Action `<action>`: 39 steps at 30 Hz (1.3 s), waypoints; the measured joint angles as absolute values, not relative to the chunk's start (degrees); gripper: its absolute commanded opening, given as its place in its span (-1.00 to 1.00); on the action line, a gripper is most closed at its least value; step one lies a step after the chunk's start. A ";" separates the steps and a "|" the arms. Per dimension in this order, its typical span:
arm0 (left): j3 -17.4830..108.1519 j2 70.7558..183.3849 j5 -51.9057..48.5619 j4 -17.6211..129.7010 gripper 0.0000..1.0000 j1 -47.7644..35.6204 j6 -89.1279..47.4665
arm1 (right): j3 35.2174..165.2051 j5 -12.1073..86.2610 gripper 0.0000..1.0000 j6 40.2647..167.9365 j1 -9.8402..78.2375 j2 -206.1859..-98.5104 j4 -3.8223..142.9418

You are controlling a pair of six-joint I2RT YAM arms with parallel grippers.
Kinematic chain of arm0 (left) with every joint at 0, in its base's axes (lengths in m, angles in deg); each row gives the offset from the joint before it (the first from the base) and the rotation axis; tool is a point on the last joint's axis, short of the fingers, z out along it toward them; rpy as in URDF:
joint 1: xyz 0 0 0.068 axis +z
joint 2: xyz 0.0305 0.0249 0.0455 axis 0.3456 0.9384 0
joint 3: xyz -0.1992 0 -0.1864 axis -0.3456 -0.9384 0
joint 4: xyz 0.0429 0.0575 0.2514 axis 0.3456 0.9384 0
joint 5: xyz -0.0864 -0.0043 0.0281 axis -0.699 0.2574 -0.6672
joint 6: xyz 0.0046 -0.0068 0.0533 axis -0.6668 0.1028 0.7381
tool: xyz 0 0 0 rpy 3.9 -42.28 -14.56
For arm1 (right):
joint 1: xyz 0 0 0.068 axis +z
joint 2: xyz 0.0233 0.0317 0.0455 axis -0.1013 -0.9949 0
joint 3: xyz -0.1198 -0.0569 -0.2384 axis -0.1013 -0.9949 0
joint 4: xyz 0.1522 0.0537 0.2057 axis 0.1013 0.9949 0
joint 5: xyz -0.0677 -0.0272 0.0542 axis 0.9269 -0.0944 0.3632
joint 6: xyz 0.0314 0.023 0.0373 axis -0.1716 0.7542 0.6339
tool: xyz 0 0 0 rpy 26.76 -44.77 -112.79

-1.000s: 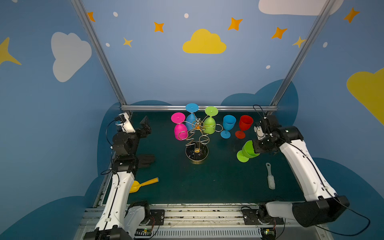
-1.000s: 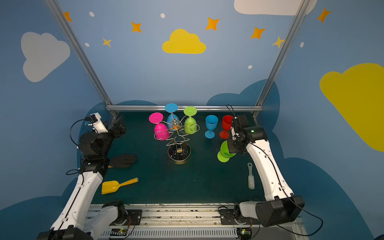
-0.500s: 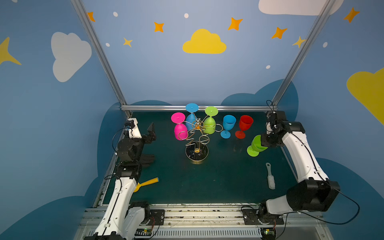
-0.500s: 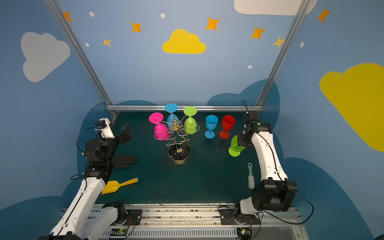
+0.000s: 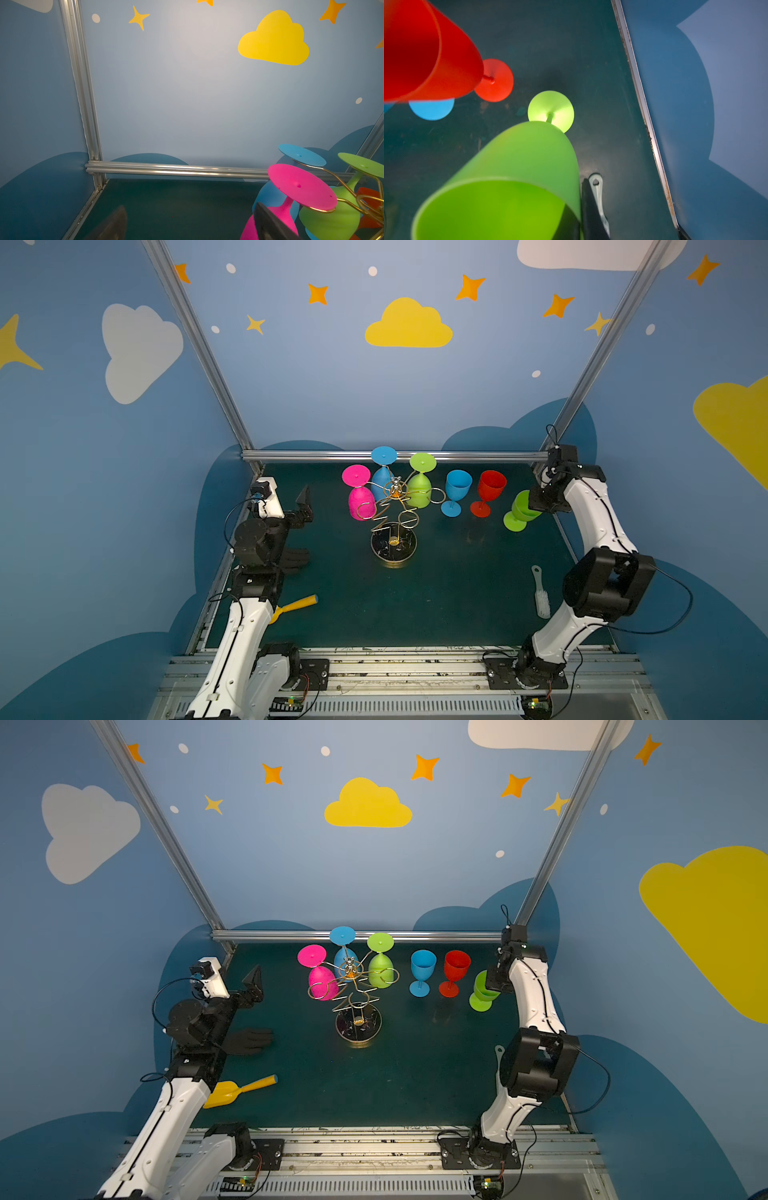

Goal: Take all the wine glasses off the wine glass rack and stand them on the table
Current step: 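Lower the lime-green glass beside the red glass with the right gripper while the left withdraws, then open the right gripper and raise it off the lime-green glass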

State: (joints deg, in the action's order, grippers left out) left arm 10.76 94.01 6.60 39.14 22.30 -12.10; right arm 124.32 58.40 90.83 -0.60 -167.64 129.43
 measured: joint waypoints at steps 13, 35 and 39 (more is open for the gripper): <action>10.76 94.31 6.16 38.92 0.87 23.05 -12.15 | 153.76 56.80 -1.00 93.03 -0.84 -190.41 142.35; 10.76 93.44 6.11 38.74 0.87 23.33 -12.15 | 162.18 51.93 -0.27 93.47 -2.04 -196.09 147.23; 10.76 93.18 6.42 38.74 0.88 23.33 -12.15 | 163.01 50.77 -0.17 93.47 -2.57 -195.87 147.23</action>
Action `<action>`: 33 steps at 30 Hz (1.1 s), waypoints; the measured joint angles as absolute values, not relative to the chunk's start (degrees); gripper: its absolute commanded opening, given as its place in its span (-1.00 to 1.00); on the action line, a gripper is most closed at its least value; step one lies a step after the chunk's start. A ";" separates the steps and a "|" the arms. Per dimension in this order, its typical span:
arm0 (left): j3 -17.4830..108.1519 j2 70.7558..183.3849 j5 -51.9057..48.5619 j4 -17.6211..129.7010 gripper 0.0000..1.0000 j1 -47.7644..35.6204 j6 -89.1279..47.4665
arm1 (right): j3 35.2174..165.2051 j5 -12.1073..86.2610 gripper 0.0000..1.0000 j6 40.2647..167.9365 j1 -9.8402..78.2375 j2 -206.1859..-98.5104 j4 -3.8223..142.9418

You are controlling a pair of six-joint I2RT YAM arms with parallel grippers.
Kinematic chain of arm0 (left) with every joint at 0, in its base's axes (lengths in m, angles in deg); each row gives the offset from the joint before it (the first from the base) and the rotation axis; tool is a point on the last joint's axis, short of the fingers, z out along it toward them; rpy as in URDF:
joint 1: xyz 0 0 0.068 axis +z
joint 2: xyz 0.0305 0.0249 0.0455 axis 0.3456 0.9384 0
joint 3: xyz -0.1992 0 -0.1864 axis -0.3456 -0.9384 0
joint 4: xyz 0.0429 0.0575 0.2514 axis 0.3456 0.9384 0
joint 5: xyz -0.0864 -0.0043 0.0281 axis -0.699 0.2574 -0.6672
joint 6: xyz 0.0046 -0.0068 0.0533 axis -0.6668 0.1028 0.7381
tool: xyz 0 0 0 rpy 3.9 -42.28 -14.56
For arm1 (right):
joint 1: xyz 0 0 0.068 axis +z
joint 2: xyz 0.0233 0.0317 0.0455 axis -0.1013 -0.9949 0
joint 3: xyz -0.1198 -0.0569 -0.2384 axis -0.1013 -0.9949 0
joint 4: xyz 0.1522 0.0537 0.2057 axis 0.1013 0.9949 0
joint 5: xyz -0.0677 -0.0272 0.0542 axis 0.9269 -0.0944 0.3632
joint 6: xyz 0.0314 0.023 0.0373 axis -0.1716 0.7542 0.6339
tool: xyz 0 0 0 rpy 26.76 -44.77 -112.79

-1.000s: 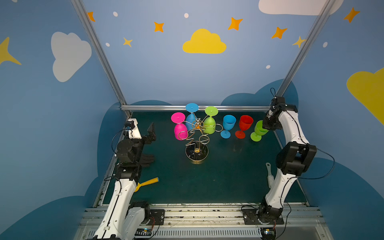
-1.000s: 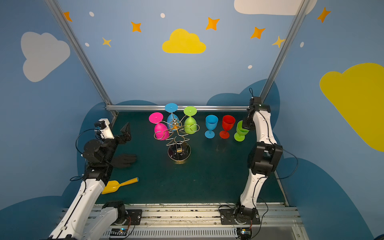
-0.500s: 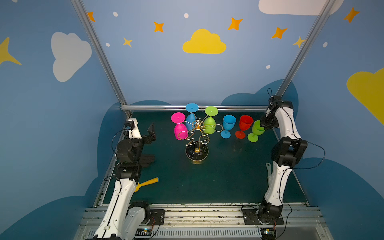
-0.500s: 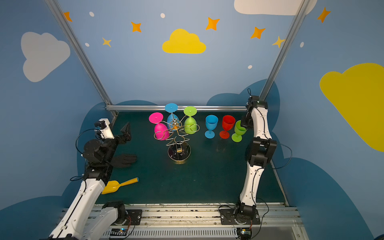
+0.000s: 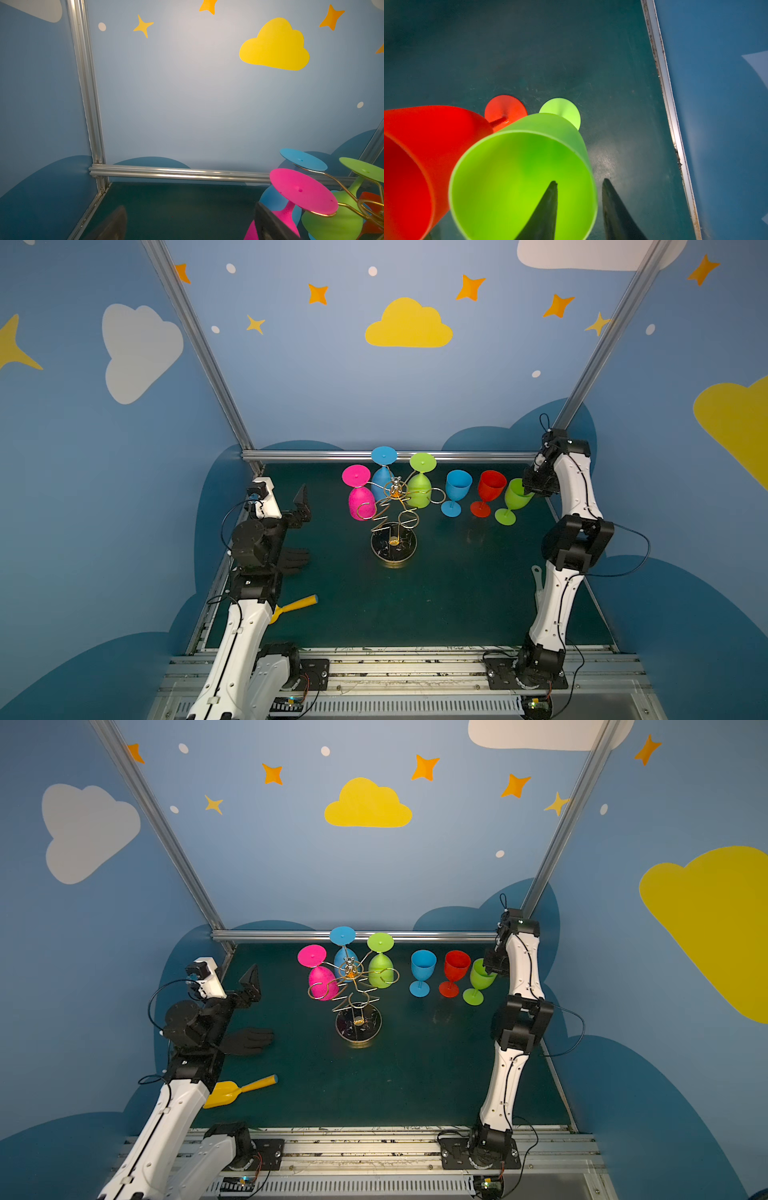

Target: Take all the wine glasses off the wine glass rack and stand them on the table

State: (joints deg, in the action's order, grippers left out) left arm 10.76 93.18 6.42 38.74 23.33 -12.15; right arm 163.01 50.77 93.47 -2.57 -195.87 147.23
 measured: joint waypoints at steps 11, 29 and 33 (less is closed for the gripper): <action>10.90 93.59 7.97 39.38 0.84 23.33 -15.03 | 160.56 47.53 -0.11 94.52 -2.76 -181.78 145.96; 29.63 103.12 -15.17 58.09 0.59 27.57 -46.24 | 100.17 27.29 0.50 96.53 1.59 -126.96 101.61; 30.24 105.15 -21.73 58.35 0.52 27.59 -49.52 | 96.50 27.25 0.52 95.59 3.86 -123.57 98.99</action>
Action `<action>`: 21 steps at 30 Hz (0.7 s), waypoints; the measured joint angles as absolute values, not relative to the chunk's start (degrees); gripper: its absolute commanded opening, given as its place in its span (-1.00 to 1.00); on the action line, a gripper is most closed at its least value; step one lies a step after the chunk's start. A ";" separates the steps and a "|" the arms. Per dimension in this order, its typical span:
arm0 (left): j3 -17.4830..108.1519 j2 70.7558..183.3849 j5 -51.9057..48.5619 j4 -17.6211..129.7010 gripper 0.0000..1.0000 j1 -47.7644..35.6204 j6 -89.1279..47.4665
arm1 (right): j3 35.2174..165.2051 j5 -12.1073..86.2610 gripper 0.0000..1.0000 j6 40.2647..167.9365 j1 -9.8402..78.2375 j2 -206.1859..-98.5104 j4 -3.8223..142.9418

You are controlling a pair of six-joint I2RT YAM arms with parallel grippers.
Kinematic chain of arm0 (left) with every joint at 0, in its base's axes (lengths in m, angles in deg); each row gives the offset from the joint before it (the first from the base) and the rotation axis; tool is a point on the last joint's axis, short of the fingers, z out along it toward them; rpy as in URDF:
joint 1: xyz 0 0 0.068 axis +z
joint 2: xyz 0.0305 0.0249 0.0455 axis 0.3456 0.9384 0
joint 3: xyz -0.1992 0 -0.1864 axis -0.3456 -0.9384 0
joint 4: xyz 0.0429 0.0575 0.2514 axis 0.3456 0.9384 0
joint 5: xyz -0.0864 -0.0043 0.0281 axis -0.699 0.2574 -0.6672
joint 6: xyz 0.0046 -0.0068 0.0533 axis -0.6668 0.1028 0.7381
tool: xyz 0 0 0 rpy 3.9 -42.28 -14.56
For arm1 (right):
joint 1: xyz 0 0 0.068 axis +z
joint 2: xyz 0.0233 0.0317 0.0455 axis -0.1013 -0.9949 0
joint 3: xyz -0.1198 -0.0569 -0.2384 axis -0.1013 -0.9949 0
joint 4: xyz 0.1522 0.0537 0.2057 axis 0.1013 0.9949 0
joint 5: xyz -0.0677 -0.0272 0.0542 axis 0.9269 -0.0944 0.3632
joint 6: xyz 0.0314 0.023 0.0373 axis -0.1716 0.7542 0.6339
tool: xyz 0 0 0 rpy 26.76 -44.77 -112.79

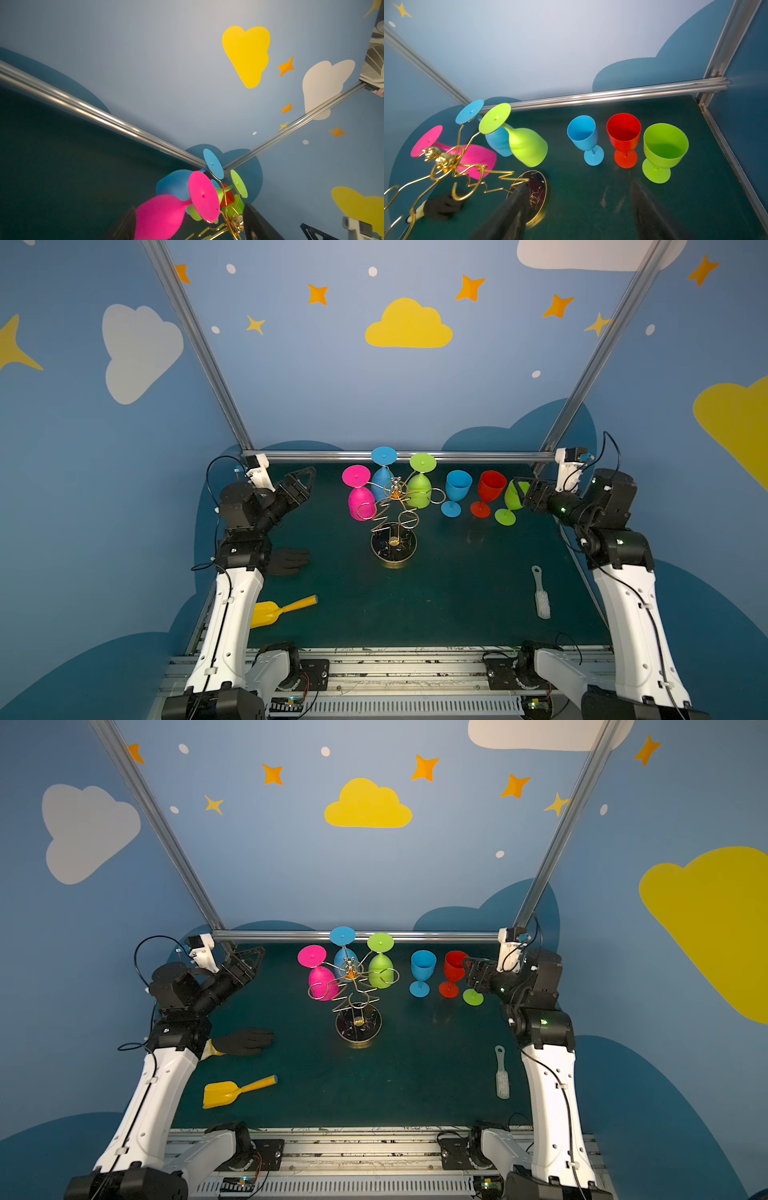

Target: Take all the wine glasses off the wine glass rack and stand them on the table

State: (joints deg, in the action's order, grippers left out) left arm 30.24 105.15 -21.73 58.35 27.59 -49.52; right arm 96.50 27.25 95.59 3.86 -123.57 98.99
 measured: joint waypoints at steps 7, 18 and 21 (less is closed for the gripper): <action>30.35 110.86 -30.56 57.58 0.52 27.16 -53.00 | 94.53 26.70 0.52 95.18 5.24 -122.46 97.26; 34.11 116.56 -32.38 56.58 0.49 19.92 -54.13 | 92.43 26.94 0.52 95.40 5.76 -122.06 96.30; 35.86 118.95 -31.89 56.27 0.46 19.05 -53.96 | 92.02 27.38 0.52 95.46 5.78 -120.77 96.26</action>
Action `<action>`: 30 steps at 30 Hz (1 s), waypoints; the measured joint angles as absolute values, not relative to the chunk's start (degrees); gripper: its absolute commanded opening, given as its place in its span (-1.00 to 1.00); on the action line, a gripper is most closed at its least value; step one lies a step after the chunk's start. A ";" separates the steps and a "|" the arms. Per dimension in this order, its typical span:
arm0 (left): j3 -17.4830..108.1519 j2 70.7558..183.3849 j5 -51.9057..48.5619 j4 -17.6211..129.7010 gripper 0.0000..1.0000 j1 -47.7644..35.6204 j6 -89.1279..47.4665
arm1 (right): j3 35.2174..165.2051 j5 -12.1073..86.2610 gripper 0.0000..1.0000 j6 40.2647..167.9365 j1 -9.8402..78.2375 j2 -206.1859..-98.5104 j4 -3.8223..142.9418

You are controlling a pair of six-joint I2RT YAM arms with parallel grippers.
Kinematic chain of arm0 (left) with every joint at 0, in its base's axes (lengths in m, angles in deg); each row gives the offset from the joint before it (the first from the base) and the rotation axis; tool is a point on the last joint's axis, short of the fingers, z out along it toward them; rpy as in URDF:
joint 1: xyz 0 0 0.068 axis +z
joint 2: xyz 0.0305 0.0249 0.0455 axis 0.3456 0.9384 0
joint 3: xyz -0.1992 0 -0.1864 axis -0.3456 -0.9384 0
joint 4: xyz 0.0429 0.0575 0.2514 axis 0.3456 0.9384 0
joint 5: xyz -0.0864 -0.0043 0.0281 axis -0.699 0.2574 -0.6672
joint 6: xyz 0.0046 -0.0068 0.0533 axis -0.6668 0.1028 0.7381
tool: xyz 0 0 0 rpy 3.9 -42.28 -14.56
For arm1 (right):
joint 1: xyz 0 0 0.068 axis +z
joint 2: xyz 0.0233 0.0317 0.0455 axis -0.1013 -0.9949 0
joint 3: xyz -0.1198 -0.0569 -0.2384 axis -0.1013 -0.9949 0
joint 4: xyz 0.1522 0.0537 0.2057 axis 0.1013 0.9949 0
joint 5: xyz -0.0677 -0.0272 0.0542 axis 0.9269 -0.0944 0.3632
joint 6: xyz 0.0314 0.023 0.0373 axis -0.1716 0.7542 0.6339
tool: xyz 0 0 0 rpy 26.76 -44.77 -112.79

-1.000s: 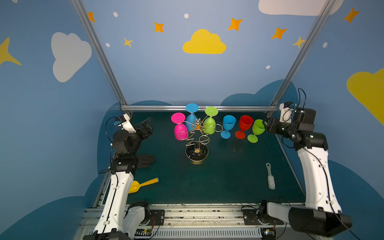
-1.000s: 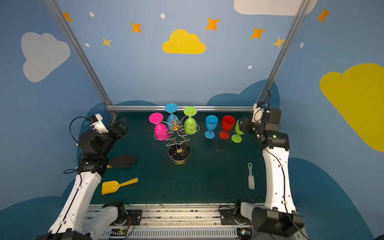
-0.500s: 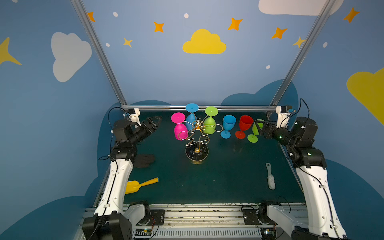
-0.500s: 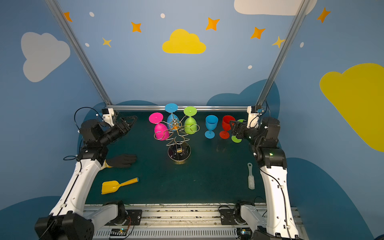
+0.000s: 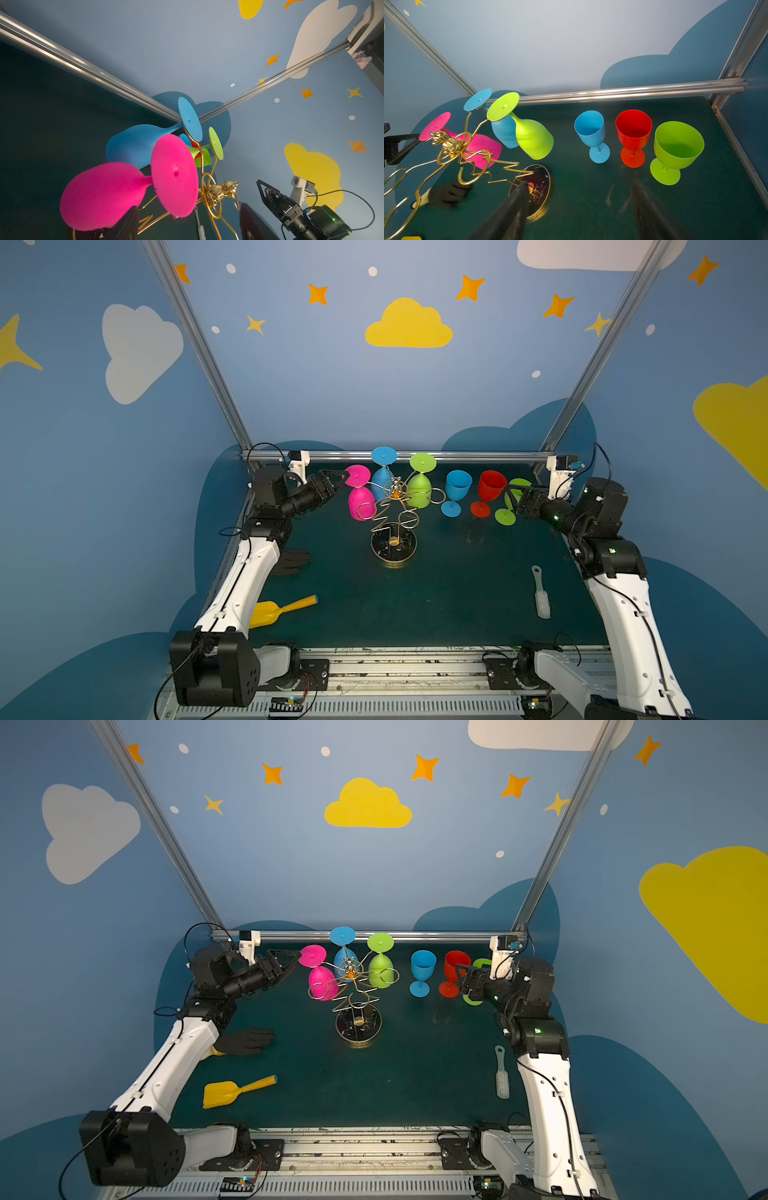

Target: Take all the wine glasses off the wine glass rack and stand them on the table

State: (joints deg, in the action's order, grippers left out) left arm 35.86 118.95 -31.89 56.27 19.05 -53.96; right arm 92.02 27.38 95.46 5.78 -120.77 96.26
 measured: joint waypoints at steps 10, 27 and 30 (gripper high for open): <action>40.07 124.19 -30.19 58.28 0.20 17.10 -51.25 | 91.80 27.99 0.52 95.68 5.78 -118.39 96.30; 42.63 126.90 -29.49 62.70 -0.49 17.04 -48.98 | 91.80 27.99 0.52 96.79 5.80 -118.63 96.32; 42.65 126.90 -29.34 63.02 -0.53 17.06 -48.80 | 91.80 28.04 0.52 96.79 5.80 -118.63 96.32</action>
